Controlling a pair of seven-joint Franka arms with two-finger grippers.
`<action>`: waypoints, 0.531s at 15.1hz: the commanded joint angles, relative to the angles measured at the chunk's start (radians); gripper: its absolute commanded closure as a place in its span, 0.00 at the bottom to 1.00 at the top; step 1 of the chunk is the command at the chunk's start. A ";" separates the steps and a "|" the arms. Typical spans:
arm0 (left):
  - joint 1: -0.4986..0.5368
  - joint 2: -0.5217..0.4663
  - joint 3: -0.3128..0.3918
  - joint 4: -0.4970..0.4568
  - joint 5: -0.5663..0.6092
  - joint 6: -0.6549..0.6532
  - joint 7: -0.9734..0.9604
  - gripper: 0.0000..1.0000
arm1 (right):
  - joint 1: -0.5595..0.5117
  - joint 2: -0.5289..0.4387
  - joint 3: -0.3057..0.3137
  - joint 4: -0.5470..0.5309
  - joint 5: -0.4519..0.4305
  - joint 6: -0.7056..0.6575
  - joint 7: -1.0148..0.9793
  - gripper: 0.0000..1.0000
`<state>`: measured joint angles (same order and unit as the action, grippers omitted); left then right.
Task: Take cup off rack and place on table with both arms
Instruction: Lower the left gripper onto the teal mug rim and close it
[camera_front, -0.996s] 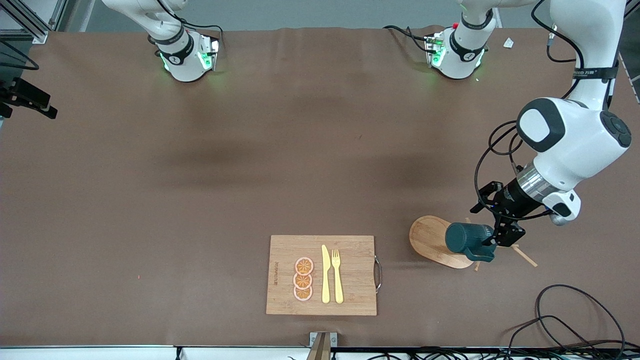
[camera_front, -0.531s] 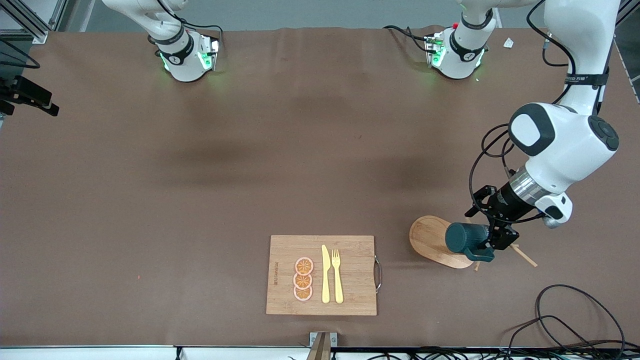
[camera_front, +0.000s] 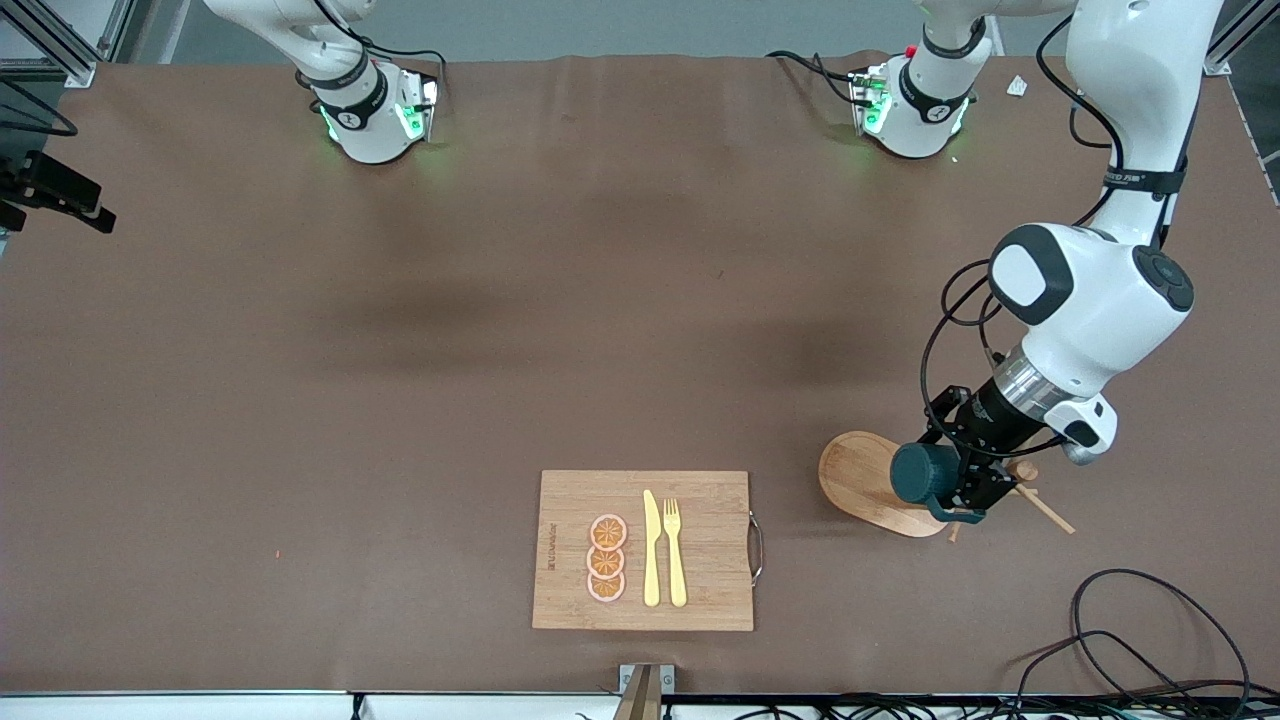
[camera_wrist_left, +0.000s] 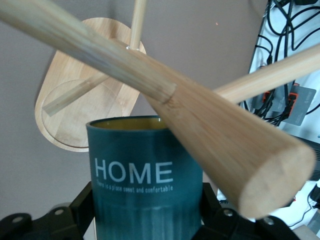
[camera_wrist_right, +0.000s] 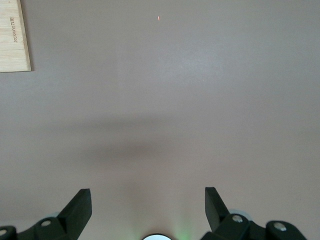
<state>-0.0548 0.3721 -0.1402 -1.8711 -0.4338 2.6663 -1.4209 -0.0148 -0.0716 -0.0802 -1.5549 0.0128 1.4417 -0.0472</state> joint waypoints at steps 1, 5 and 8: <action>-0.005 0.001 -0.001 0.001 -0.017 0.011 -0.012 0.38 | 0.007 -0.016 -0.003 -0.005 0.007 -0.003 0.004 0.00; -0.005 -0.044 -0.045 0.003 -0.016 -0.008 -0.032 0.47 | 0.007 -0.014 -0.003 -0.002 0.007 0.028 0.004 0.00; -0.017 -0.094 -0.068 0.009 0.000 -0.089 -0.053 0.48 | 0.009 -0.014 -0.003 0.003 0.007 0.029 0.004 0.00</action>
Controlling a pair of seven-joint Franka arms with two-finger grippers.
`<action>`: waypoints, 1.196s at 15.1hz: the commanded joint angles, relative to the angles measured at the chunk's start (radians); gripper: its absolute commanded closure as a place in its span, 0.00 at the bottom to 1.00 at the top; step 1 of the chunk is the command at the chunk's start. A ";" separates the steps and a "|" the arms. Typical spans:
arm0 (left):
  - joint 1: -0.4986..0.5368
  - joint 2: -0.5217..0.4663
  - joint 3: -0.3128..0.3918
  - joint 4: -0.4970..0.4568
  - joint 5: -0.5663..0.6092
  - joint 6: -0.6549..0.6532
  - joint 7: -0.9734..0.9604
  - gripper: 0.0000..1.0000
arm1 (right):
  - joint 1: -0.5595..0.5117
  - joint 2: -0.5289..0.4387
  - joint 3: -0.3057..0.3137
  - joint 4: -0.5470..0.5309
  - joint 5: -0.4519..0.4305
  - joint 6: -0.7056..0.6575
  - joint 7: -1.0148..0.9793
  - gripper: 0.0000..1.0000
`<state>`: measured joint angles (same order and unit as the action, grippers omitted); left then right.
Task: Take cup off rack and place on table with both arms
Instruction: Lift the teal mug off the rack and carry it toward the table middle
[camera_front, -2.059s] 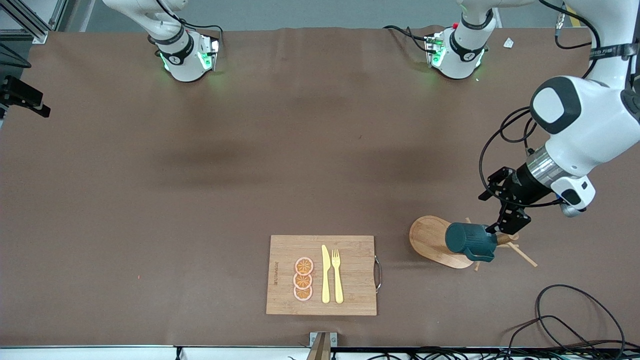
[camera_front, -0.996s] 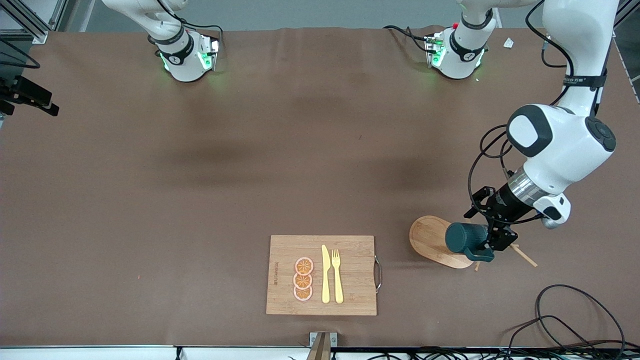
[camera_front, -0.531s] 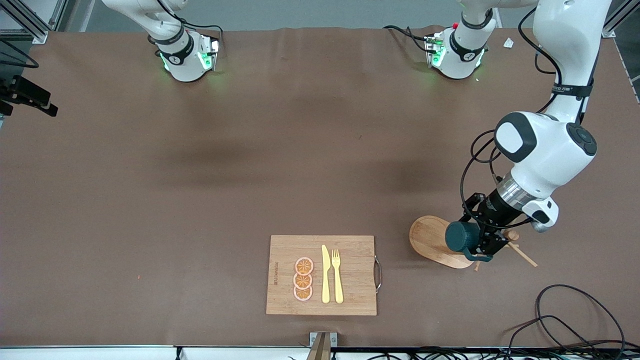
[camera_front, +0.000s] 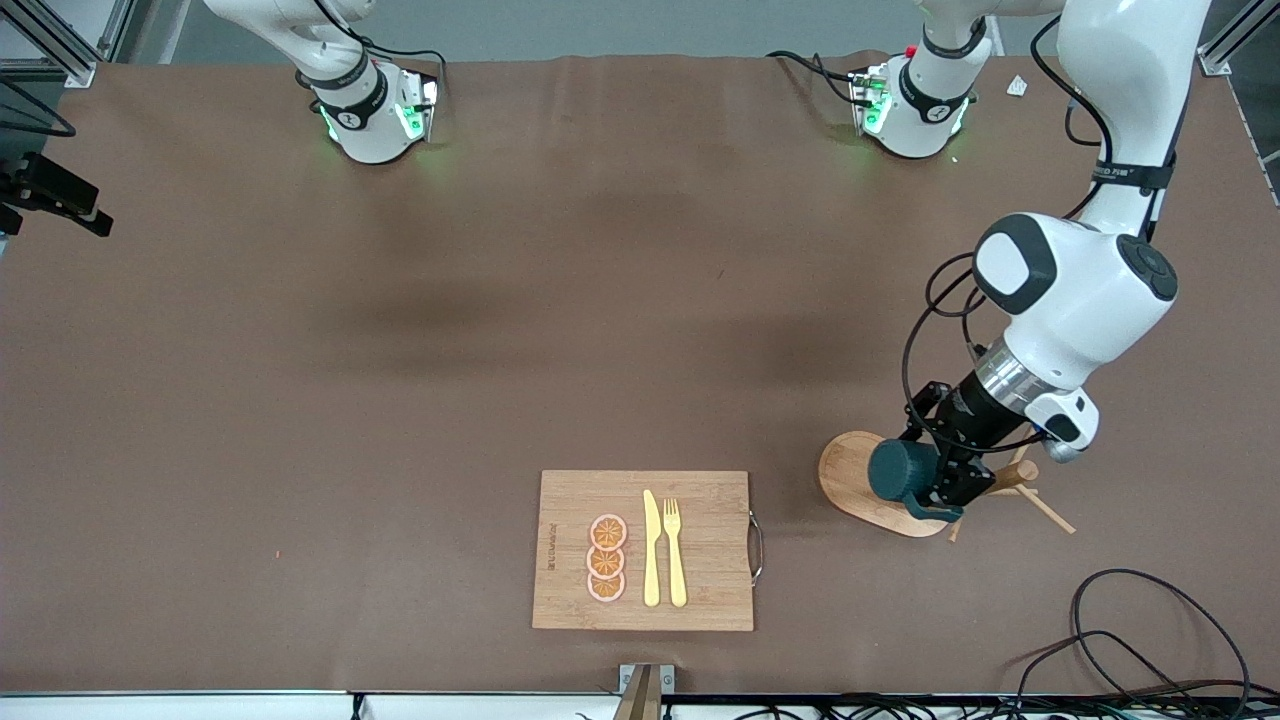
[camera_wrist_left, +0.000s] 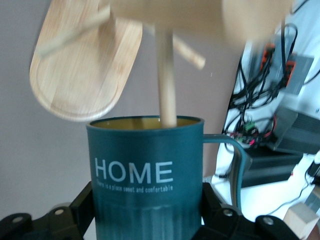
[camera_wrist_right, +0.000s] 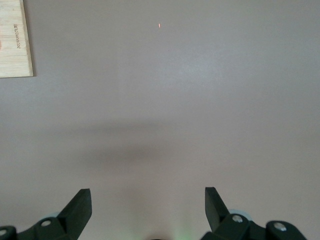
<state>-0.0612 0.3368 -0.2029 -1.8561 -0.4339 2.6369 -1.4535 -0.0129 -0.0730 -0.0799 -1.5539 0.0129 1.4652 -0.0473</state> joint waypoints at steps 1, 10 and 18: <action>-0.029 -0.073 -0.009 -0.005 0.001 -0.078 -0.021 0.48 | 0.008 -0.013 -0.001 0.003 0.009 0.004 0.006 0.00; -0.375 0.120 -0.006 0.279 0.453 -0.084 -0.034 0.52 | 0.013 -0.014 -0.004 0.003 0.007 -0.003 0.009 0.00; -0.878 0.462 0.349 0.595 0.839 -0.262 -0.036 0.57 | 0.004 -0.013 -0.011 0.005 -0.002 0.012 0.001 0.00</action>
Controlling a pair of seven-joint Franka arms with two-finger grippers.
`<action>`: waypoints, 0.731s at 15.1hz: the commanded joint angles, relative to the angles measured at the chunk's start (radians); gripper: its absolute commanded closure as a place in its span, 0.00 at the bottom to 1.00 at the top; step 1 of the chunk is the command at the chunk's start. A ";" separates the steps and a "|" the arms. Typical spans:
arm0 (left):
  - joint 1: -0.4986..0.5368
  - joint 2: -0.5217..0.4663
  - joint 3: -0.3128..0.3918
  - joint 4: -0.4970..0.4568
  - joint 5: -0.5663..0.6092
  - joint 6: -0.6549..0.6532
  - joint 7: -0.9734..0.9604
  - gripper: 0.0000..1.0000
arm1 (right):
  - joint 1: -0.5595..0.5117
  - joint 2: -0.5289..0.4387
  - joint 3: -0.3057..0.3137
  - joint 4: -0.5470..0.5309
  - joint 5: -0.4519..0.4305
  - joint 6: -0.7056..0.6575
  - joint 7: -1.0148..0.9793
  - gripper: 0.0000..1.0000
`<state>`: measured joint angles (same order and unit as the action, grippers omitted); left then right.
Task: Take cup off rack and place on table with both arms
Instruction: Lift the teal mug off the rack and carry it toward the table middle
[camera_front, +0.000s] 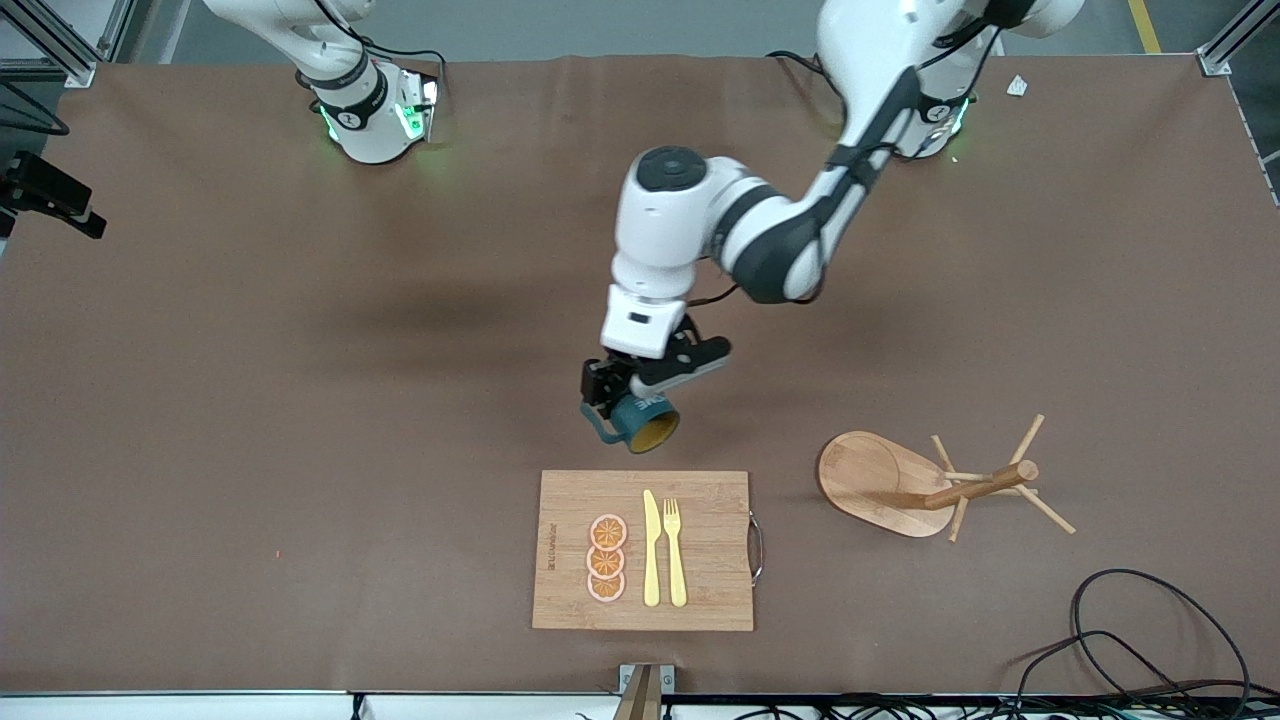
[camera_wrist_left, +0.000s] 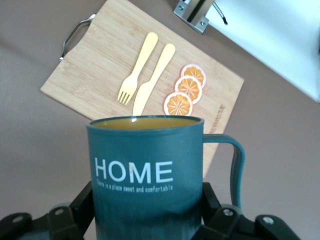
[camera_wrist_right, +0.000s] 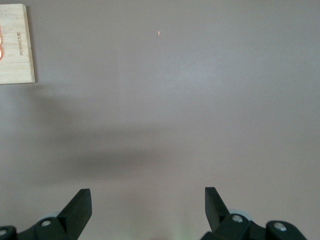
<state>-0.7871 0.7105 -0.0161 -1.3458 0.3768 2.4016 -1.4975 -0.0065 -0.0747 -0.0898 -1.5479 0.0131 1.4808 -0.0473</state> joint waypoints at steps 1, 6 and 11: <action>-0.247 0.122 0.264 0.085 0.028 -0.027 0.000 0.57 | -0.001 -0.011 -0.001 -0.001 -0.001 -0.005 0.001 0.00; -0.515 0.291 0.502 0.086 0.126 -0.025 -0.180 0.58 | 0.000 -0.011 0.001 0.000 -0.007 0.001 0.001 0.00; -0.567 0.380 0.495 0.086 0.483 -0.025 -0.331 0.57 | 0.002 -0.011 0.001 0.002 -0.007 0.003 0.001 0.00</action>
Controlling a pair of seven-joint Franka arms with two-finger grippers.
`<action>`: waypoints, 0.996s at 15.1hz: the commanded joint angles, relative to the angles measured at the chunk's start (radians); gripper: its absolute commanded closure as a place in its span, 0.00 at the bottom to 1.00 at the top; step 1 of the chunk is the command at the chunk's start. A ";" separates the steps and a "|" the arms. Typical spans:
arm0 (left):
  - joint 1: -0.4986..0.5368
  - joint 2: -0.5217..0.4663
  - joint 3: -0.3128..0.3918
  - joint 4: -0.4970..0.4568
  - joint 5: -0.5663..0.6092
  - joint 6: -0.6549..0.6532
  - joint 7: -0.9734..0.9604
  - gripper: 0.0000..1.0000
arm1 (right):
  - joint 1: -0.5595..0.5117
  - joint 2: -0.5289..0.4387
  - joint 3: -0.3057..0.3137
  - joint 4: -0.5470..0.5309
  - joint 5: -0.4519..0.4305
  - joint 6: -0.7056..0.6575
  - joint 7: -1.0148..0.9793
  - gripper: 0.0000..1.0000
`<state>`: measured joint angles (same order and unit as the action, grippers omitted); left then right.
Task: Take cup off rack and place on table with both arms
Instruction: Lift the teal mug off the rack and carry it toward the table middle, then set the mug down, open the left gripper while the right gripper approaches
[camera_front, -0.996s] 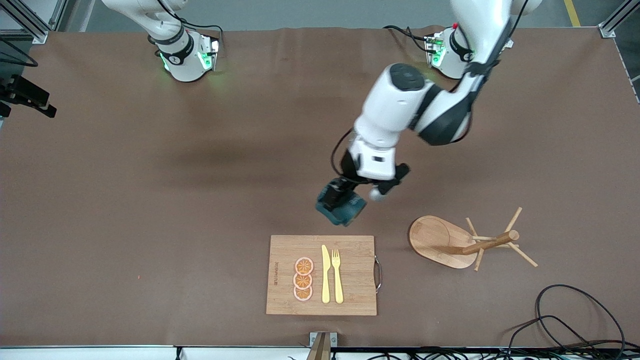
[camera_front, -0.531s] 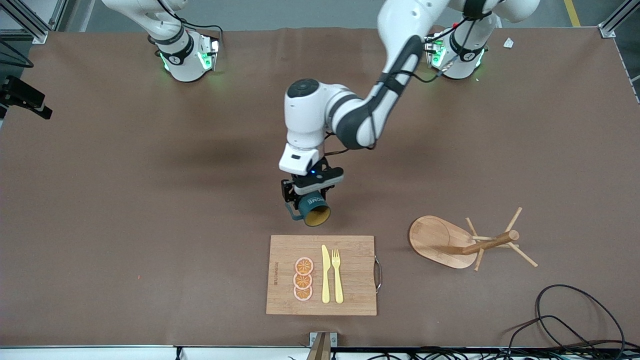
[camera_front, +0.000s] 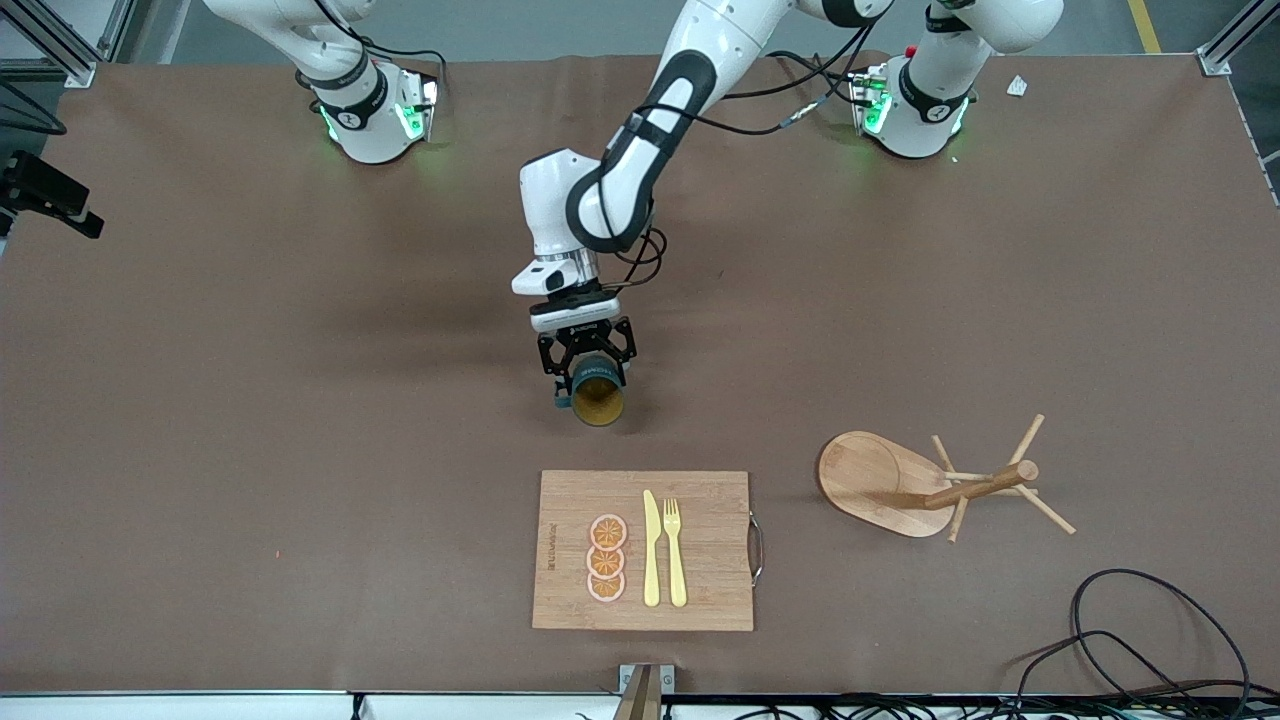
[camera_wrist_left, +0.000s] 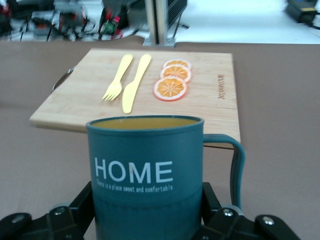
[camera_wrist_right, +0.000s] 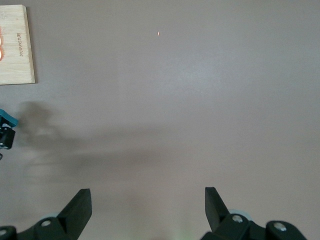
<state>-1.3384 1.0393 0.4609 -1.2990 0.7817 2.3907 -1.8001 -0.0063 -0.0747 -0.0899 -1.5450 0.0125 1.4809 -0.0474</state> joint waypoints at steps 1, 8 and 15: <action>-0.030 0.070 0.019 0.040 0.120 -0.016 -0.036 0.57 | 0.002 -0.011 0.001 -0.003 -0.008 0.002 0.001 0.00; -0.071 0.130 0.018 0.076 0.195 -0.018 -0.183 0.52 | 0.000 -0.011 0.001 -0.001 -0.008 0.002 0.001 0.00; -0.131 0.099 -0.059 0.050 0.194 -0.109 -0.249 0.00 | -0.001 -0.010 0.001 -0.001 -0.008 0.001 0.000 0.00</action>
<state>-1.4515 1.1458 0.4192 -1.2525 0.9831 2.3434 -2.0396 -0.0063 -0.0747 -0.0899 -1.5425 0.0123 1.4809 -0.0474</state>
